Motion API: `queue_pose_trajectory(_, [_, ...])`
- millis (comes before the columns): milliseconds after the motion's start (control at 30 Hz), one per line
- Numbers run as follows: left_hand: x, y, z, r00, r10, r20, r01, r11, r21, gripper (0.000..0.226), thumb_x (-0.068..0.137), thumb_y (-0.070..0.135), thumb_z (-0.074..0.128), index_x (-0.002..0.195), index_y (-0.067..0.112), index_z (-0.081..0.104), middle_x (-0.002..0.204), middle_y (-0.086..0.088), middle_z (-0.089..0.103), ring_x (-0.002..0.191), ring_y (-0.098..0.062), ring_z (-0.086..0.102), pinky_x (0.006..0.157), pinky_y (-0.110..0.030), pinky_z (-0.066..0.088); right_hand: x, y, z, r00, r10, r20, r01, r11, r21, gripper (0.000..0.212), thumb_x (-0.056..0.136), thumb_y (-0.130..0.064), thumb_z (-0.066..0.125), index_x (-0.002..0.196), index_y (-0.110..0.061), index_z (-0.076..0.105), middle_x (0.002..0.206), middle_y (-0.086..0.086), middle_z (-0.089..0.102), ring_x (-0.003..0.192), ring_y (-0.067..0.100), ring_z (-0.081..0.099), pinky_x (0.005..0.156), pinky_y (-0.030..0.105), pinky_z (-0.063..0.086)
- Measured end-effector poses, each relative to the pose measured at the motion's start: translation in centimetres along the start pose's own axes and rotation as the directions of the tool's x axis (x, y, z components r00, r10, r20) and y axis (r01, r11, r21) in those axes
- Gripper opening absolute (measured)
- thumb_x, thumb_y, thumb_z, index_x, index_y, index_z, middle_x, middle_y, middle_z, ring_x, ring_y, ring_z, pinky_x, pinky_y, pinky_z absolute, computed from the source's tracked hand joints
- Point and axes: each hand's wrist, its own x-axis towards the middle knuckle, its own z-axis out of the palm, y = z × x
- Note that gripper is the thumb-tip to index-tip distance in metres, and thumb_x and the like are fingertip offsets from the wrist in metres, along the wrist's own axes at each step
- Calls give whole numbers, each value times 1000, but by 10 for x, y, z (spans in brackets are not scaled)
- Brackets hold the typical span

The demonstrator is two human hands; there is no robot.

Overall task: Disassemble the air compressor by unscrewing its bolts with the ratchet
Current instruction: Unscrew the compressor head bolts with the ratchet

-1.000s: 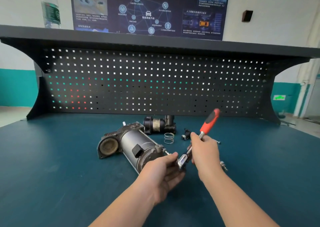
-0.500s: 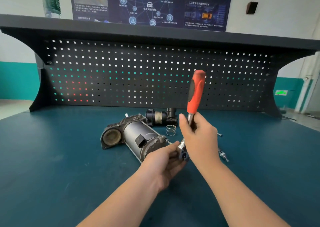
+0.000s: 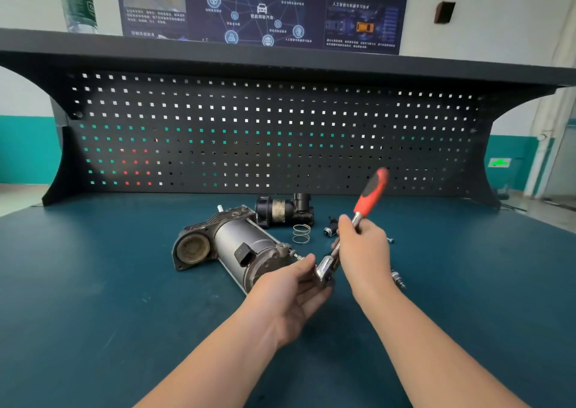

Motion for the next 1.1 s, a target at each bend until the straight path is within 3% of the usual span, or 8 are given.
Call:
queue_pose_trajectory(200, [-1, -2, 1, 998, 40, 48, -37, 998, -50, 13, 88, 4, 60, 80, -6, 63, 59, -13, 66, 50, -21, 66, 48, -31, 57, -21, -14, -3, 770, -622, 139, 638, 756, -150, 37, 92, -33, 56, 62, -28, 34, 51, -9, 44, 50, 9, 40, 50, 24, 31])
queue_pose_trajectory(300, [-1, -1, -1, 998, 26, 64, -24, 999, -23, 11, 86, 1, 60, 80, -7, 65, 75, -16, 65, 56, -22, 67, 47, -28, 55, -25, -14, -2, 582, -782, 223, 813, 560, -161, 34, 90, -27, 58, 71, -34, 31, 49, -15, 33, 50, 1, 38, 49, 20, 30])
queue_pose_trajectory(367, [-1, 1, -2, 997, 16, 71, -15, 1000, -5, 10, 86, 0, 59, 90, -8, 64, 86, -18, 62, 63, -24, 67, 48, -29, 55, -24, -12, -1, 578, -788, 212, 816, 556, -157, 34, 90, -28, 58, 71, -36, 31, 49, -14, 34, 49, 2, 39, 48, 19, 30])
queue_pose_trajectory(633, [-1, 3, -2, 1000, -27, 5, 27, 999, 34, 17, 86, 8, 63, 98, -4, 62, 75, -18, 70, 59, -26, 68, 49, -32, 57, -8, -11, -2, 1000, -25, 17, 27, 992, -121, 27, 92, -22, 47, 67, -11, 50, 53, 1, 57, 41, 14, 46, 45, 30, 39])
queue_pose_trajectory(733, [-1, 2, -2, 1000, -31, 4, 30, 999, 43, 17, 87, 10, 64, 98, -3, 62, 83, -19, 68, 70, -28, 65, 50, -32, 58, 1, -9, -9, 878, 453, 153, -462, 887, 24, 22, 91, -16, 46, 70, -12, 47, 54, 2, 53, 34, 11, 38, 35, 16, 25])
queue_pose_trajectory(833, [0, 2, -1, 1000, -21, 5, 21, 999, 37, 13, 87, 9, 64, 90, -4, 61, 83, -20, 67, 73, -29, 64, 53, -33, 59, 1, -4, -7, 780, 583, 228, -611, 789, 71, 20, 90, -14, 44, 70, -13, 47, 55, 1, 47, 40, 11, 35, 35, 13, 22])
queue_pose_trajectory(1000, [0, 1, -2, 1000, -6, 25, 6, 1000, 10, 17, 86, 5, 64, 92, -10, 61, 79, -22, 69, 74, -31, 65, 54, -35, 59, -3, -7, -4, 994, 70, 80, -59, 990, -128, 18, 92, -22, 47, 77, -12, 51, 67, 5, 62, 54, 20, 52, 53, 32, 41])
queue_pose_trajectory(1100, [-2, 2, -1, 998, 21, 55, -22, 1000, 14, 14, 86, 5, 64, 85, -9, 64, 71, -19, 70, 64, -26, 69, 54, -32, 59, -15, -16, -5, 926, -358, 116, 376, 894, -242, 19, 91, -33, 50, 76, -22, 49, 60, -5, 56, 56, 8, 52, 56, 32, 42])
